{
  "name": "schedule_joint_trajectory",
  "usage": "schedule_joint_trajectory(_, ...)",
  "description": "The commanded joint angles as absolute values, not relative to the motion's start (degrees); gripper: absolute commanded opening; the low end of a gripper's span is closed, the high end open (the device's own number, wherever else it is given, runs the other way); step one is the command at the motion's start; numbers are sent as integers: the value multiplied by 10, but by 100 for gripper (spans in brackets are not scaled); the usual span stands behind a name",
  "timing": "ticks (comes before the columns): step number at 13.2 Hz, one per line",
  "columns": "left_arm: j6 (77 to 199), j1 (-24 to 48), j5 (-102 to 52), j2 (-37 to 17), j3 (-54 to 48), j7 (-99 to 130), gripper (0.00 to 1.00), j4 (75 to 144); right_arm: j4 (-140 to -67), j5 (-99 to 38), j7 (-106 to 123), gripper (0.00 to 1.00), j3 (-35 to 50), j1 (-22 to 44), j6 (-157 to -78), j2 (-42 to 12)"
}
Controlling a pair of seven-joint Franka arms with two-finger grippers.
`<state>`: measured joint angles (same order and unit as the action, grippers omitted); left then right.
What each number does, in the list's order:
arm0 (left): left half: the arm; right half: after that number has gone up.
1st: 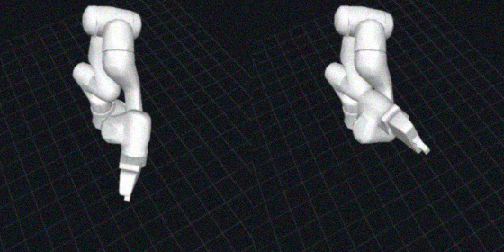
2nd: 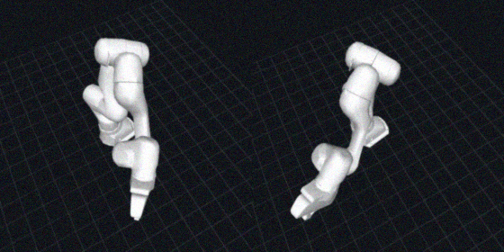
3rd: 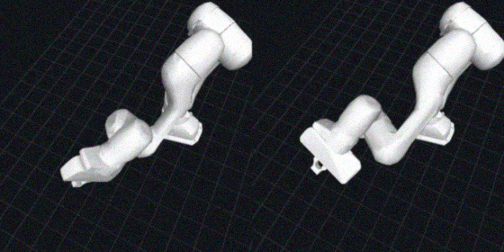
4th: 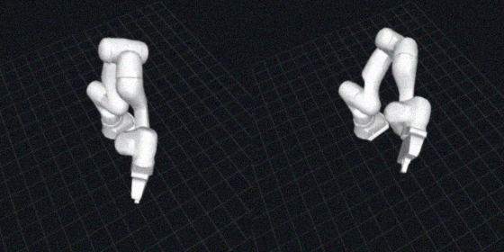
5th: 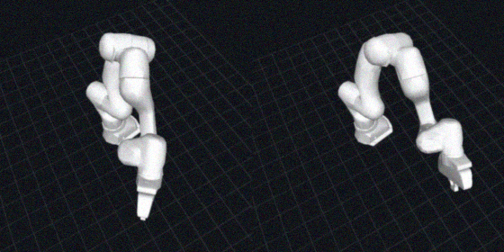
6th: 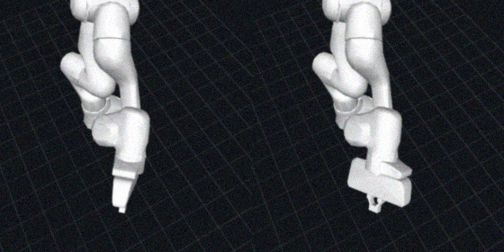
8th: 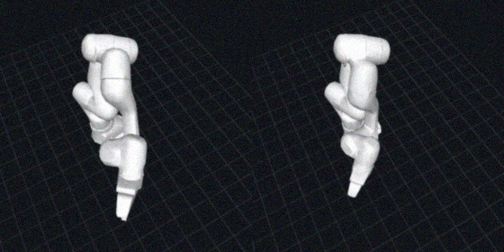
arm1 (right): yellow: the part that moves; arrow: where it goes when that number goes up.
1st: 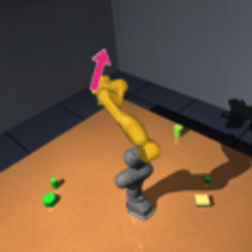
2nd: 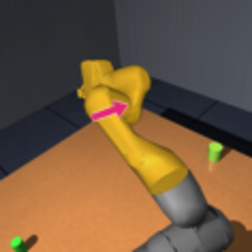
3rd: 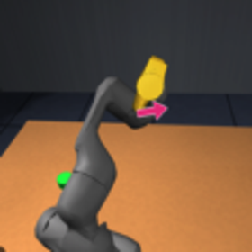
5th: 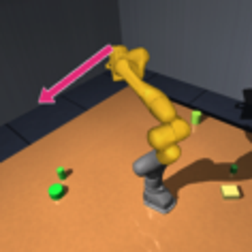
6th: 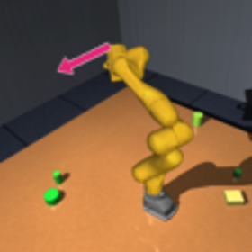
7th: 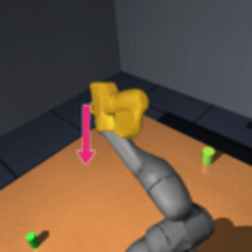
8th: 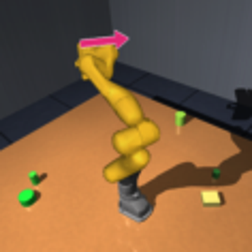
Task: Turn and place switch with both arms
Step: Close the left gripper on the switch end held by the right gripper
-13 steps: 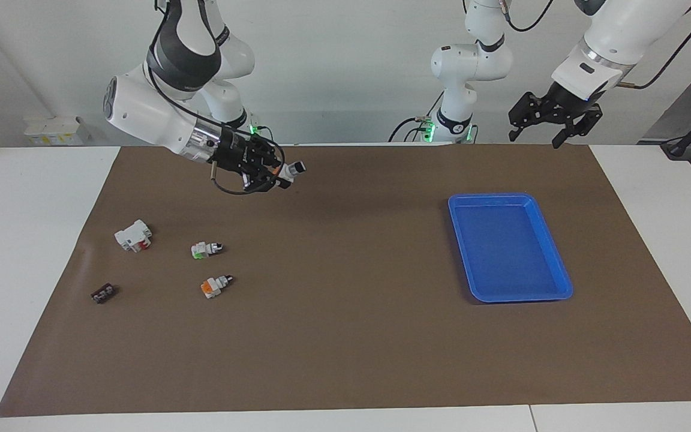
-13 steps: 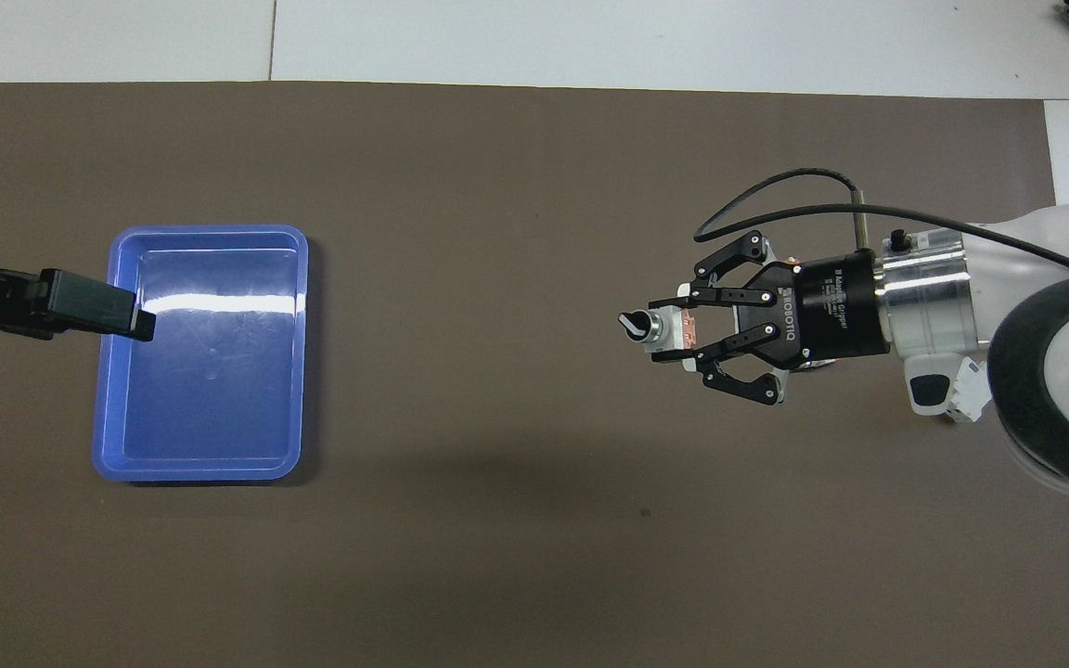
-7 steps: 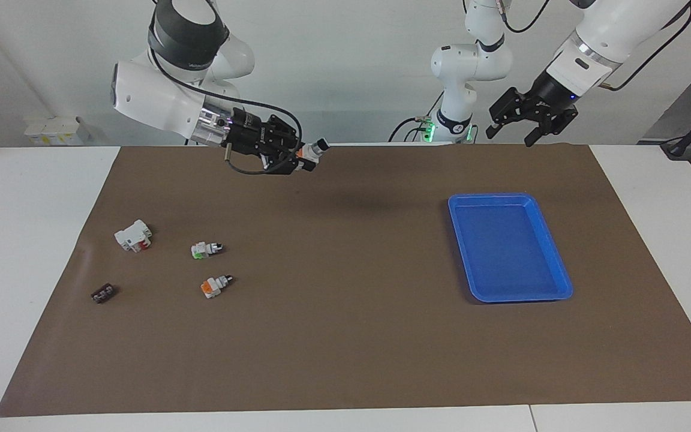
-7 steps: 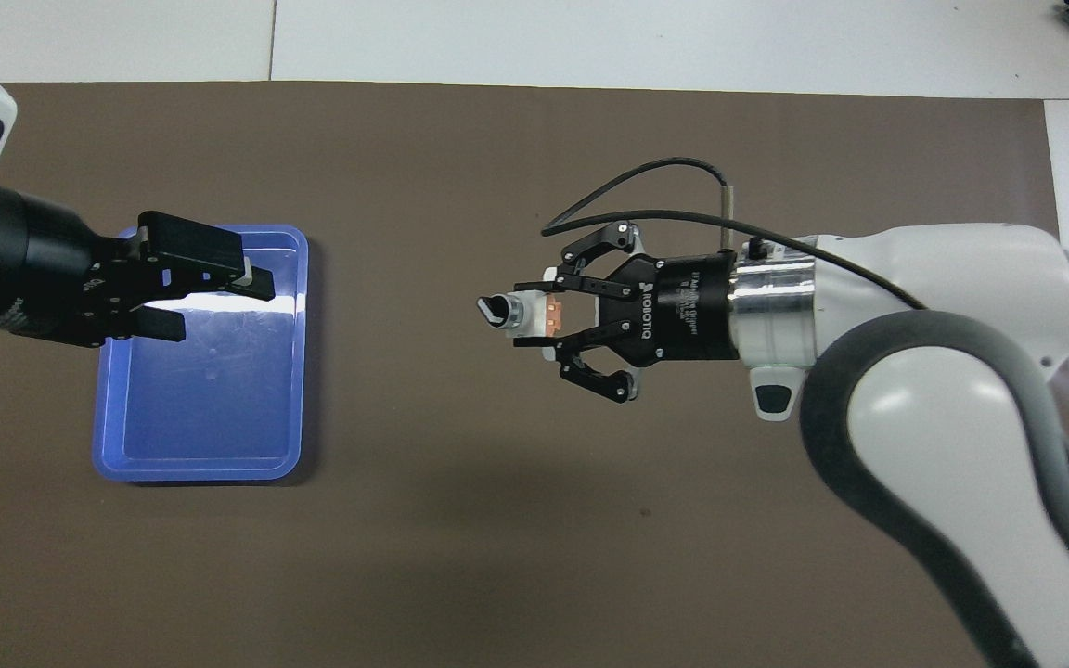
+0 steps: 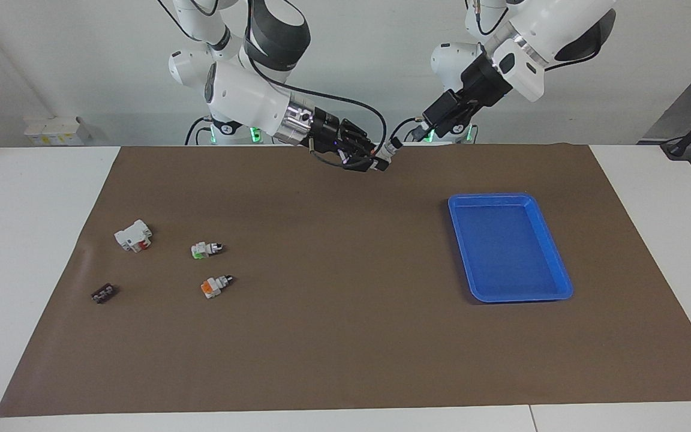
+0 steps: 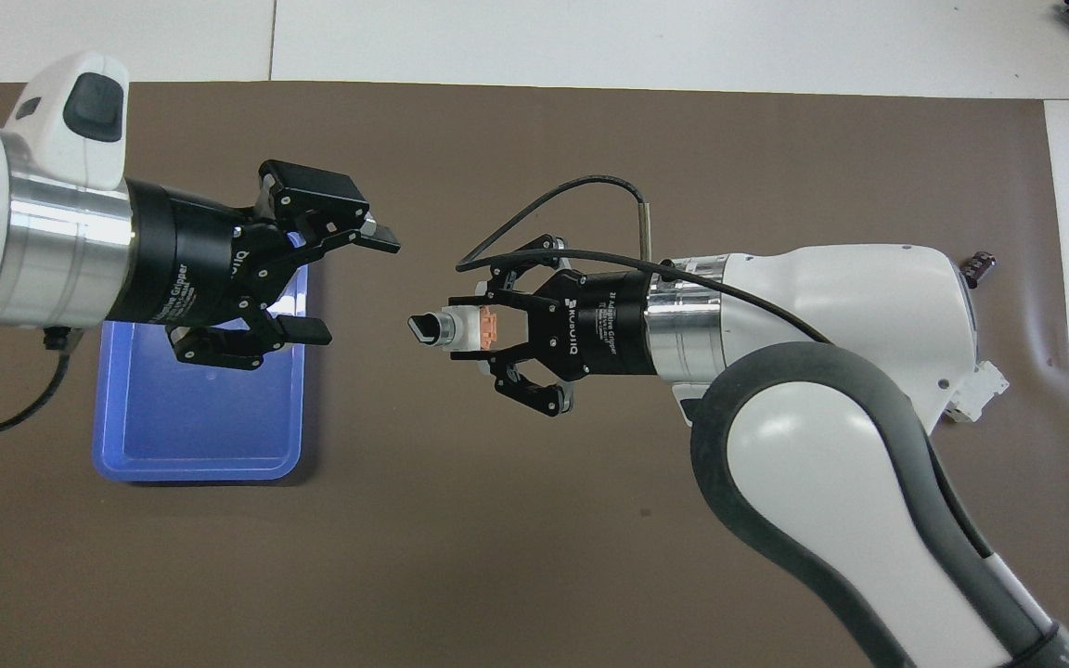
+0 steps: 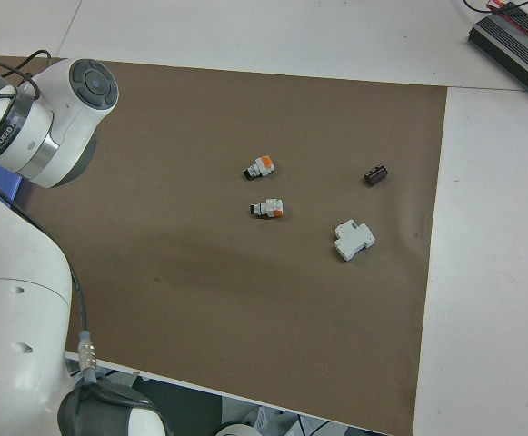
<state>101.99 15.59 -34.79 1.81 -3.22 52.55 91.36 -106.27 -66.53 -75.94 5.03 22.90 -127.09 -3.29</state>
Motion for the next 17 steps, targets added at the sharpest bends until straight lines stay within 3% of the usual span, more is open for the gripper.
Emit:
schedule_joint_trajectory(1,1053,175,-367,57,-29,563,95,982,-1053,-672,-741,0,50,230,-1275,-39)
schedule_joint_trajectory(13,1107,177,-416,83,-47,587,42,1041,-1055,-671,-737,0,49,229,-1267,-38)
schedule_joint_trajectory(14,1107,177,-419,84,-47,585,34,1041,-1055,-671,-736,0,50,229,-1267,-38)
schedule_joint_trajectory(15,1107,176,-424,85,-47,584,19,1042,-1055,-671,-736,0,50,229,-1267,-38)
schedule_joint_trajectory(17,1117,176,-424,85,-47,584,17,1042,-1055,-671,-736,0,50,229,-1267,-38)
